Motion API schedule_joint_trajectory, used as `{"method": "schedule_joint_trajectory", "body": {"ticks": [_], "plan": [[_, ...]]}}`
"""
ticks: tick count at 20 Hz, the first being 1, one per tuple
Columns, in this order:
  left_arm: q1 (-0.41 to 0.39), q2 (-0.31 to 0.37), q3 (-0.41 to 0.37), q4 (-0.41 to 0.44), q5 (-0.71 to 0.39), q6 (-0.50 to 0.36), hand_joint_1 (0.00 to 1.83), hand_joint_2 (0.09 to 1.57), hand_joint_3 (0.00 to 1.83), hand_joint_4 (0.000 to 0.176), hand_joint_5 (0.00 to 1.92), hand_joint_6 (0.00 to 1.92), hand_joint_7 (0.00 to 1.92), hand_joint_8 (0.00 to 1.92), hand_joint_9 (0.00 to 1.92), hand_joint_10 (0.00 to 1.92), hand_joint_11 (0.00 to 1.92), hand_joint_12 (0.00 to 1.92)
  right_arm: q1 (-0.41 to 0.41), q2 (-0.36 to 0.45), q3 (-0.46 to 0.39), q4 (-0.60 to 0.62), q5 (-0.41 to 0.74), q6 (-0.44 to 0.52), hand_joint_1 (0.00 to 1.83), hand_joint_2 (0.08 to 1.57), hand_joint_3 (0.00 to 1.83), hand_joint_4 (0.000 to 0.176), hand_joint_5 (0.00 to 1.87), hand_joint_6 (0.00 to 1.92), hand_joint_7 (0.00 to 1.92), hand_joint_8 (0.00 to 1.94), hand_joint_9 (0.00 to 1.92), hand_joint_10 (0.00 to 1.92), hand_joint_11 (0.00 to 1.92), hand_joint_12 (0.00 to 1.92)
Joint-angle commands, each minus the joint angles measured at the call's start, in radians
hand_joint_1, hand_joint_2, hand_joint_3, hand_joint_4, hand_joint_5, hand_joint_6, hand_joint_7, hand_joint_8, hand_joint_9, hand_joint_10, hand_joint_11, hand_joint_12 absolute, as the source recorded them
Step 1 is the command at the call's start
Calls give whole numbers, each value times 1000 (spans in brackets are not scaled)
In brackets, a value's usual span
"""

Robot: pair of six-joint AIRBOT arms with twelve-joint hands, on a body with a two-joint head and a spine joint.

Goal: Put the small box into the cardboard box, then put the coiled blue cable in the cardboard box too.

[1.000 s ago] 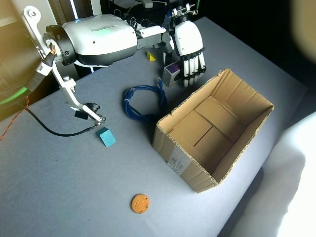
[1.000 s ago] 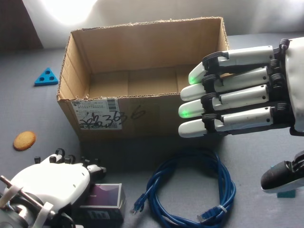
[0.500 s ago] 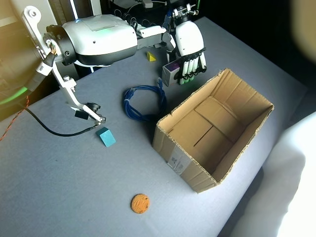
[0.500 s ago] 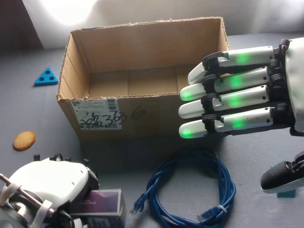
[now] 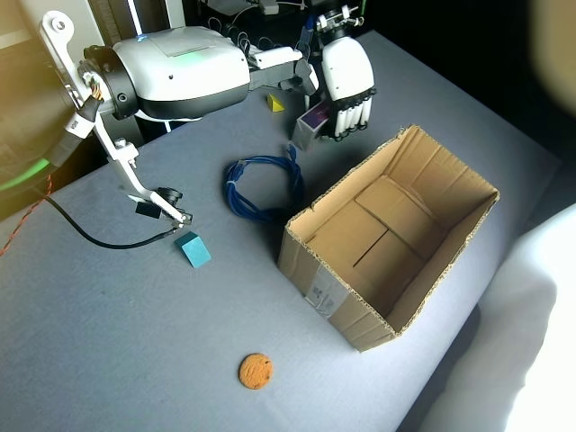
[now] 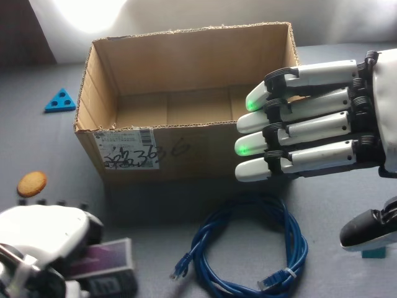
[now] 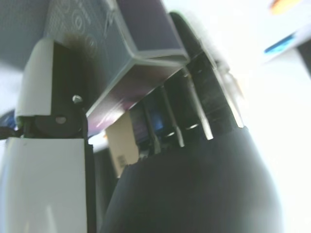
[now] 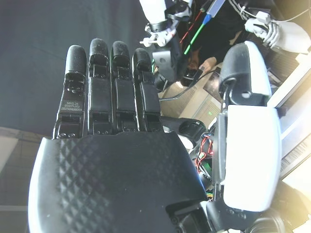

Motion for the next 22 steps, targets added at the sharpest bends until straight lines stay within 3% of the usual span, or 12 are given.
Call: {"method": "schedule_joint_trajectory", "body": {"ticks": [1,5,9,13,15,18,22], "plan": [[4,20,8,55,-66,-10,1356,1175,0,0,767,1295,926,1101,763,1317,508,1223,7,10,-3,77,85,0,545,1033,5,0,327,5,349,6,325,4,0,776],[-8,58,85,113,-28,-76,1362,1161,0,0,796,1234,950,1055,801,1288,547,1225,6,11,-3,77,85,0,568,1023,0,0,354,6,378,5,363,11,0,871],[-45,90,154,146,-3,-92,1356,1174,1,0,777,1279,917,1107,767,1323,514,1247,5,11,-3,77,85,0,574,1025,0,0,350,2,371,0,354,3,0,822],[-56,129,192,160,-2,-102,1360,1163,0,0,800,1237,939,1070,795,1291,562,1238,6,11,-3,77,85,0,592,1021,0,0,351,0,377,0,357,1,0,861],[-61,145,204,174,-2,-112,1352,1182,6,0,758,1295,892,1144,749,1364,527,1263,6,11,-3,77,85,0,594,1027,0,0,338,4,379,5,360,7,0,865],[-86,161,232,224,15,-133,1357,1172,0,0,770,1272,929,1103,775,1313,547,1248,6,11,-3,77,85,0,540,1038,1,0,325,4,367,4,351,6,0,858],[-133,161,274,279,28,-148,1357,1174,0,0,778,1261,911,1132,774,1312,541,1227,6,11,-3,77,85,0,616,1009,0,0,355,8,383,5,355,5,0,882]]}}
